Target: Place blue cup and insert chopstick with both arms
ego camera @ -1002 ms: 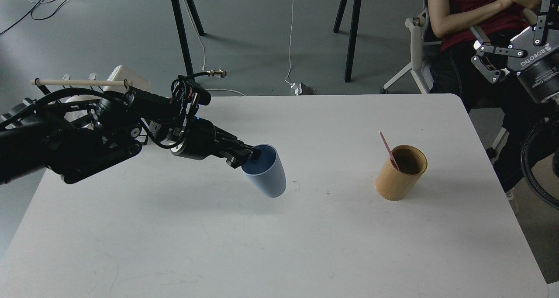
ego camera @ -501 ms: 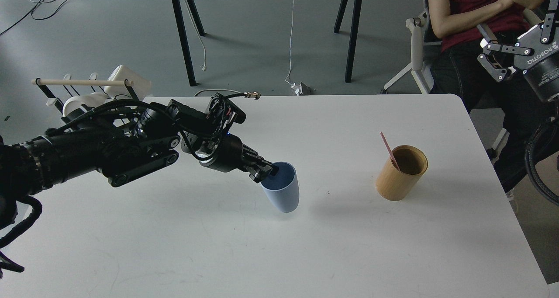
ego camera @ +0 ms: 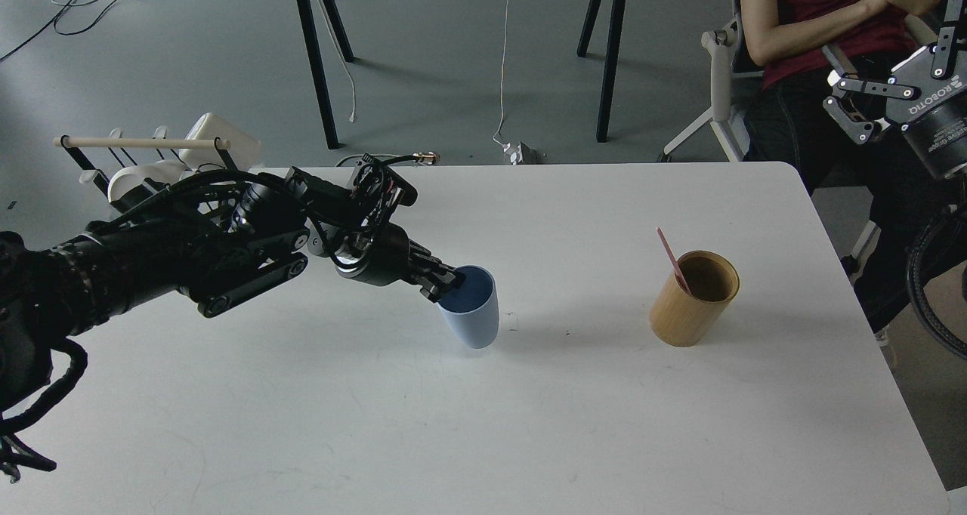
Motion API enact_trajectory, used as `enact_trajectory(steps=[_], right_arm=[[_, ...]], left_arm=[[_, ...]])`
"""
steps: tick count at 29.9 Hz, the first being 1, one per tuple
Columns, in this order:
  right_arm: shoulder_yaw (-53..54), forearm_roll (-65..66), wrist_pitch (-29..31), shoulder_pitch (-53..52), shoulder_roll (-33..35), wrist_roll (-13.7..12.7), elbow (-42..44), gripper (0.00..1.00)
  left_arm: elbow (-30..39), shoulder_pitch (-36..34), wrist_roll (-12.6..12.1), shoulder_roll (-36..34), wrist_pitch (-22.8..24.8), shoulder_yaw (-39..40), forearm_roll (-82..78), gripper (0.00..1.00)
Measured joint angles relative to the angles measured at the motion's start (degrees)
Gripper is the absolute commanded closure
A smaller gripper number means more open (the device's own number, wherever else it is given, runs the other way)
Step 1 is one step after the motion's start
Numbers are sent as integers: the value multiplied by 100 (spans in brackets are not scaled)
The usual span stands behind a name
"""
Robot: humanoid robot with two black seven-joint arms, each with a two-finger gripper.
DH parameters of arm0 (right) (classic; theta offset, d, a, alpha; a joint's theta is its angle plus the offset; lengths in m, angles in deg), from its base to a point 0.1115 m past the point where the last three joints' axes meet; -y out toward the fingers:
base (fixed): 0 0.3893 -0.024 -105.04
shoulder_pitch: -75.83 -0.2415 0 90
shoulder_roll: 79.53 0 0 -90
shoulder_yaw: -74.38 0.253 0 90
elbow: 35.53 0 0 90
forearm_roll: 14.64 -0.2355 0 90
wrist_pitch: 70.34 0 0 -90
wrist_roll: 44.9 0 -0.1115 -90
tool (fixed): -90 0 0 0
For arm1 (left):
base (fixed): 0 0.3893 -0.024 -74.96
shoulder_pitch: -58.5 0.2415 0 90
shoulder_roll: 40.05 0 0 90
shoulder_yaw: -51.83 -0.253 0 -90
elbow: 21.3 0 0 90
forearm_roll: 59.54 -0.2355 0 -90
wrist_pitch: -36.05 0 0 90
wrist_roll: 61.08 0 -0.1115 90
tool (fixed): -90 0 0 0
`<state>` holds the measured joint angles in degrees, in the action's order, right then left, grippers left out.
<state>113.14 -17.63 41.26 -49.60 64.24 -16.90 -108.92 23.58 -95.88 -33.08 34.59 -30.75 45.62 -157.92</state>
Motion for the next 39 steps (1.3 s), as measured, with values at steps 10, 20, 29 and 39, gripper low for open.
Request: enact_trajectory(steps=[10, 20, 29, 39], right_arm=[[16, 0, 1, 10, 0, 0, 10, 1], [8, 0, 2, 17, 2, 0, 5, 1], [8, 0, 3, 19, 2, 0, 0, 1], [8, 0, 3, 28, 2, 0, 0, 1]], left_arm=[[-141, 8, 0, 172, -26, 10, 21, 94], [-138, 117, 0, 147, -27, 25, 45, 93], [-138, 161, 0, 130, -34, 25, 38, 92], [-136, 156, 0, 111, -35, 46, 76, 88]])
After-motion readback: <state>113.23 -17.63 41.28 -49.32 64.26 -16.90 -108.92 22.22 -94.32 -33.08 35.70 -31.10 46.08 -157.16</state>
